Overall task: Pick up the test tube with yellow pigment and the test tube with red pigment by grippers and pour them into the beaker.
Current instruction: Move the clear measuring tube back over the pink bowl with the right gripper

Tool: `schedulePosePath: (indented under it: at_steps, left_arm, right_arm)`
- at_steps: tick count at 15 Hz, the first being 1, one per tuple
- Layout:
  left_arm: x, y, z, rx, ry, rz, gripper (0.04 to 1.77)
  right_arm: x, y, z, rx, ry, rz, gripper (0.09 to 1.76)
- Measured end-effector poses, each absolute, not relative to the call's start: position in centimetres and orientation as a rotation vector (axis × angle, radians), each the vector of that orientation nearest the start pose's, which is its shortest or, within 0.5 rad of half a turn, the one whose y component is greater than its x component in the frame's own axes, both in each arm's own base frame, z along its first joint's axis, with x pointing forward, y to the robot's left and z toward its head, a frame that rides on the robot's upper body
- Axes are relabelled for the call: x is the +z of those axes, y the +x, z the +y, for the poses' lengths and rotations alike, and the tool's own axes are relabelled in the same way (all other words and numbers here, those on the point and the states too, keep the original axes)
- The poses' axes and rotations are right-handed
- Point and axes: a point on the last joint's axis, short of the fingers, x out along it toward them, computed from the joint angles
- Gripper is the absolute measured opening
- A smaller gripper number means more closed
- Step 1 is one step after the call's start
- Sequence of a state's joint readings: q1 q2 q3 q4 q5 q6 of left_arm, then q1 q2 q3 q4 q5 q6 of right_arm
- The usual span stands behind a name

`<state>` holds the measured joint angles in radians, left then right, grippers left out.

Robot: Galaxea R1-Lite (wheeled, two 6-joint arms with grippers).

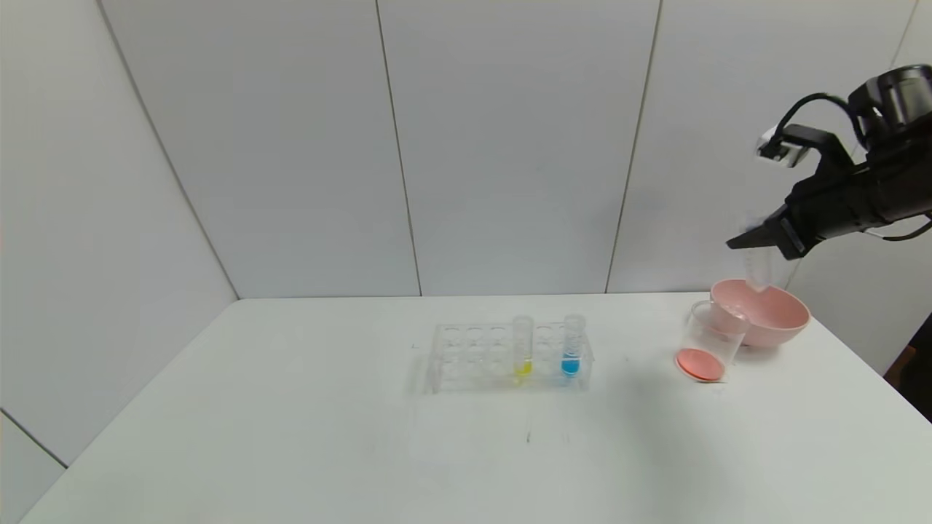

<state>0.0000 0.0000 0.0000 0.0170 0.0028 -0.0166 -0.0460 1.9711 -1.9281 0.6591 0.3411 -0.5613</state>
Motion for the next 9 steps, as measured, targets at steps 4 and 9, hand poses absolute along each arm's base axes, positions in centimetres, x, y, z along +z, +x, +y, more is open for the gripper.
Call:
schedulePosePath:
  at_steps: [4, 9]
  left_arm:
    - [7.4, -2.3, 0.0, 0.003, -0.017, 0.017, 1.72]
    - [7.4, -2.3, 0.0, 0.003, -0.017, 0.017, 1.72]
  right_arm:
    - [29.8, 35.8, -4.2, 0.413, -0.160, 0.491, 0.53]
    - [28.8, 36.0, -8.0, 0.270, -0.067, 0.315, 0.53]
